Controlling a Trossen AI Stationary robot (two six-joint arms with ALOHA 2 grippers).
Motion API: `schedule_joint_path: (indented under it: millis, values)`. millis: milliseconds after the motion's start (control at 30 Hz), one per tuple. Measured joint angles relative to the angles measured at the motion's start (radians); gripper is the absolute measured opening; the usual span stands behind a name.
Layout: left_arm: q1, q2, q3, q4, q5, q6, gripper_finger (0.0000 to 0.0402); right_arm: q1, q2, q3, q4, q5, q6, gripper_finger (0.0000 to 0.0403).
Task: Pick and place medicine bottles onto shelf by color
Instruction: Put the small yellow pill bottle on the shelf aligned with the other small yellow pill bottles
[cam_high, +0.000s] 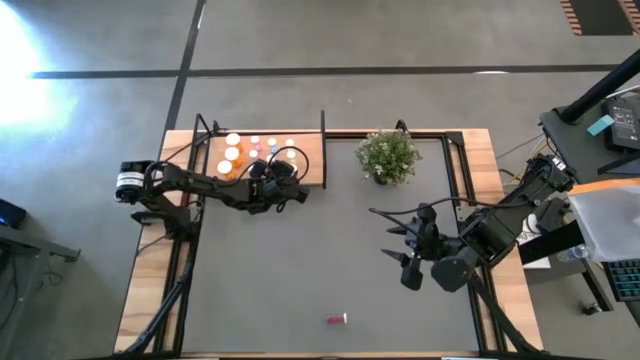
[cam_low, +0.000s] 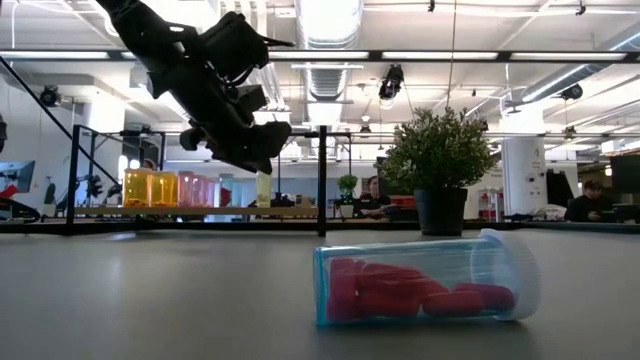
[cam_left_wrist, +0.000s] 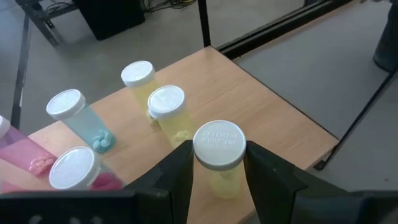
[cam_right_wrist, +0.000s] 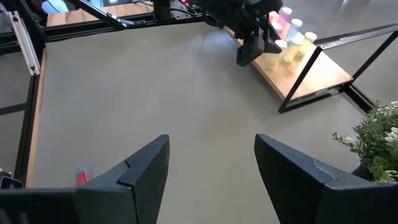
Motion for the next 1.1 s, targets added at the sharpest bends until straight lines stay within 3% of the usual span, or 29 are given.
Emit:
schedule_joint_path:
  millis: [1100]
  values:
    - [0.005,0.0,-0.002,-0.02,0.028,-0.007,0.012,0.0,0.001,0.0,-0.012,0.0,0.0,0.0226]
